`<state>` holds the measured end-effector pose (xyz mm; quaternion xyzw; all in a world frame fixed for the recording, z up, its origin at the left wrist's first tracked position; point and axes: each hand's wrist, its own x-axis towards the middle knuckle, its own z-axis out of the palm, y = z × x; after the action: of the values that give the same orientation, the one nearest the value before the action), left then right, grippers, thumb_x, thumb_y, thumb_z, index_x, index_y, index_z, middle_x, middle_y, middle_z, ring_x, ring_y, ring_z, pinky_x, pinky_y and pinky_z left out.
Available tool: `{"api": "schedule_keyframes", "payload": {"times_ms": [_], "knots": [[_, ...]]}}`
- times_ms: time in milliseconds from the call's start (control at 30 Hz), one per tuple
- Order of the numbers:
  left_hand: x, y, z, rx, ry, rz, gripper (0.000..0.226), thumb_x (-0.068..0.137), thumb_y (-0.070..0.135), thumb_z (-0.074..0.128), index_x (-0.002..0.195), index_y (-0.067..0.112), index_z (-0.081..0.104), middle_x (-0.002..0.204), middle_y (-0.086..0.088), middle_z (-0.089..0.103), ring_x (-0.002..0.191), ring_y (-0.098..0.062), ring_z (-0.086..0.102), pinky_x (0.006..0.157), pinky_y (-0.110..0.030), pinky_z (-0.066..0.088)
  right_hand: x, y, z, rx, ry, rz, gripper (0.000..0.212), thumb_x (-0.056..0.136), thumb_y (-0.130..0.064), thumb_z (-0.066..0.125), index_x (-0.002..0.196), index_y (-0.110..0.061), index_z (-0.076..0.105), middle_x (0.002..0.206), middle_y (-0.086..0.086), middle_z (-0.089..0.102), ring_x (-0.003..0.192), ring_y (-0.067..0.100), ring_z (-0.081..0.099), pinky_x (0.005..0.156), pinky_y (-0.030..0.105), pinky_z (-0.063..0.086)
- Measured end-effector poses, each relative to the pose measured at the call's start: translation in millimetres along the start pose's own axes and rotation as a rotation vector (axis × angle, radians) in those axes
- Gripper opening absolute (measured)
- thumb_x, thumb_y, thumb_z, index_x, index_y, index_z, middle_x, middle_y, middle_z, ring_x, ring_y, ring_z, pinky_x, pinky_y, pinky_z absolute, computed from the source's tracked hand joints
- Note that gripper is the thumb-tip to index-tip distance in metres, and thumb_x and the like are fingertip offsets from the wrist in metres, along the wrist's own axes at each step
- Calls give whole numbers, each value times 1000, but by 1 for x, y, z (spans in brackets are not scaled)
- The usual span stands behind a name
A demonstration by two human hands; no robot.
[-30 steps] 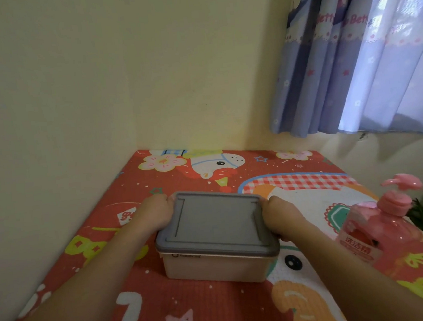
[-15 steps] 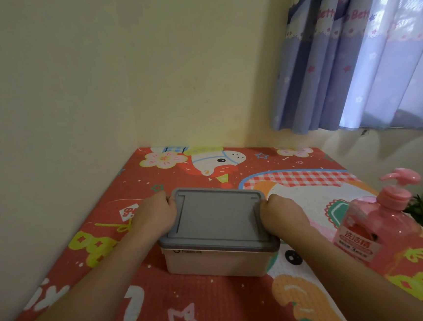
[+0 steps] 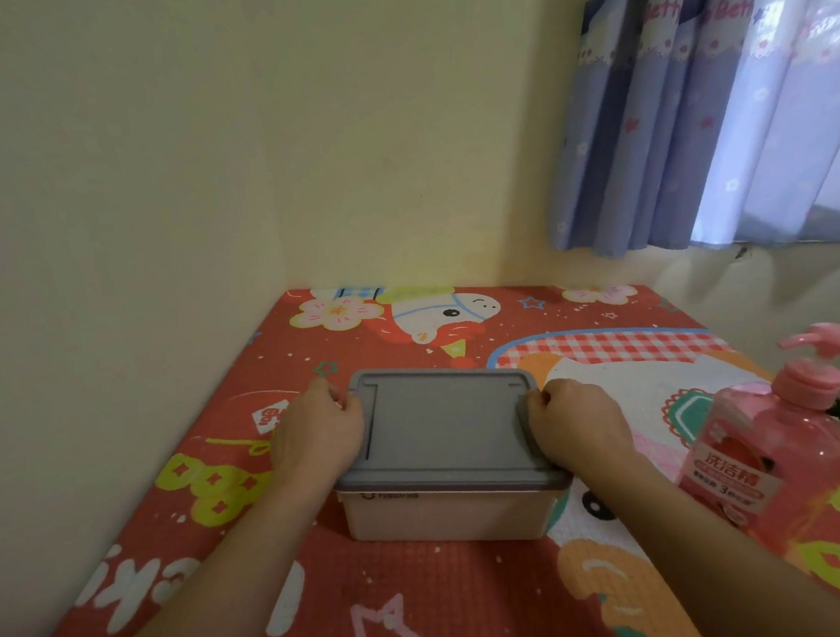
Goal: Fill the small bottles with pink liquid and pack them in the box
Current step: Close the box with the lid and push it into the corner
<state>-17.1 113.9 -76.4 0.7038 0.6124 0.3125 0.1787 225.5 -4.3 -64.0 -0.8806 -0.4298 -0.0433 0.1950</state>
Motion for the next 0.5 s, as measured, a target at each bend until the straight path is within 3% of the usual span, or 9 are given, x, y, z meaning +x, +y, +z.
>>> {"api": "schedule_keyframes", "payload": {"times_ms": [100, 167, 233, 333, 400, 500], "knots": [[3, -9, -3, -186, -67, -132, 36, 93, 51, 55, 100, 17, 59, 115, -7, 66, 101, -28, 61, 75, -33, 39, 1, 10, -2, 175, 22, 70, 36, 99, -50, 36, 89, -18, 50, 74, -3, 60, 67, 14, 58, 53, 27, 42], [1, -17, -4, -402, -203, -279, 47, 87, 62, 56, 97, 17, 66, 110, -5, 69, 95, -23, 62, 71, -33, 43, 1, 16, -2, 444, -134, 272, 52, 100, -52, 33, 92, -6, 56, 80, 5, 64, 73, 20, 62, 64, 35, 52], [-5, -24, -5, -578, -329, -396, 59, 83, 68, 56, 99, 15, 74, 101, -1, 75, 93, -21, 67, 68, -33, 47, -4, 22, 0, 802, -356, 517, 57, 101, -53, 32, 101, -4, 60, 89, 16, 69, 80, 31, 67, 66, 38, 56], [-7, -29, -2, -749, -367, -473, 47, 86, 59, 60, 91, 16, 79, 87, -2, 79, 83, -25, 73, 76, -39, 57, -12, 32, 4, 1042, -501, 634, 60, 101, -52, 36, 106, 1, 64, 87, 19, 72, 71, 31, 66, 58, 35, 52], [-7, -31, 0, -864, -366, -486, 37, 90, 47, 60, 81, 16, 76, 79, -2, 77, 68, -20, 73, 66, -36, 54, -14, 34, 6, 1135, -513, 631, 59, 102, -50, 38, 107, 2, 66, 79, 15, 69, 60, 27, 60, 53, 32, 48], [-8, -36, 2, -952, -361, -482, 30, 94, 35, 56, 85, 14, 76, 86, -10, 73, 75, -25, 67, 66, -37, 47, -12, 32, 8, 1215, -447, 587, 50, 101, -46, 42, 106, -1, 65, 82, 16, 62, 72, 30, 57, 65, 38, 45]]}}
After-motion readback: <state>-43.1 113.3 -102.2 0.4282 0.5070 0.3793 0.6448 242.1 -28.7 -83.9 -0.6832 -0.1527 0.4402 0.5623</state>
